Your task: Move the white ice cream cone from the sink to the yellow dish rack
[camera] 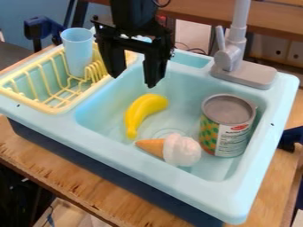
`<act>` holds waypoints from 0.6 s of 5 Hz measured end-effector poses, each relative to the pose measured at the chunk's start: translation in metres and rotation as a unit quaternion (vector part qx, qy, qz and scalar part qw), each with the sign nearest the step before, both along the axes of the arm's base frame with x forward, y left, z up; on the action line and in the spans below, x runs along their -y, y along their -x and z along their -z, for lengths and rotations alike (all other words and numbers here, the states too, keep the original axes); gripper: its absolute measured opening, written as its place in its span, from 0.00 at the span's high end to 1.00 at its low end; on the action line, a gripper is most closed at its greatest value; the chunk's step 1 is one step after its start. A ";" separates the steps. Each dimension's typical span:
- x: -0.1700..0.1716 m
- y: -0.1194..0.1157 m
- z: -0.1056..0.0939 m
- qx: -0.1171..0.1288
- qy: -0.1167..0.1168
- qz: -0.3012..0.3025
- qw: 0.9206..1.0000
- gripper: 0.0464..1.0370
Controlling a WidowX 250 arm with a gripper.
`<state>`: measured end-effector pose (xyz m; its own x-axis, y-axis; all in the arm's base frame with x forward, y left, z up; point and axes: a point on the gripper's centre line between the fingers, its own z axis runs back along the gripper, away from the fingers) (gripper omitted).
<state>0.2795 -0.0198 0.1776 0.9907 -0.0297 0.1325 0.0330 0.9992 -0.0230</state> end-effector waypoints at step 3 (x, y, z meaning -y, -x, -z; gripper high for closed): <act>0.003 0.011 0.011 -0.036 0.024 0.251 0.967 0.04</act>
